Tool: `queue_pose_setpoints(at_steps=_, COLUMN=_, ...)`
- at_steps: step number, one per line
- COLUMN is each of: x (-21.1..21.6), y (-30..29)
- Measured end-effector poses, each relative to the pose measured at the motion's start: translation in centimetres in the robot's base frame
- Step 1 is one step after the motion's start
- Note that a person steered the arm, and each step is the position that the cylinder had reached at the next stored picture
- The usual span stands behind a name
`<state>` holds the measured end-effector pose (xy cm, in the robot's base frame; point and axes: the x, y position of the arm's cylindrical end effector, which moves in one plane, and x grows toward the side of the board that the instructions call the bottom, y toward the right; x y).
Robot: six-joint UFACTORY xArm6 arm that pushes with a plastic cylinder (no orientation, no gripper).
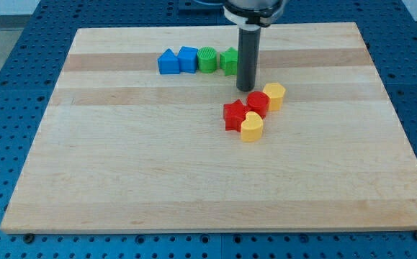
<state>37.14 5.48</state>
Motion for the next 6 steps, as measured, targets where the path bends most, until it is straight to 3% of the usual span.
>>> queue_pose_setpoints(at_steps=3, x=-0.8, y=2.8)
queue_pose_setpoints(at_steps=6, x=3.5, y=5.1)
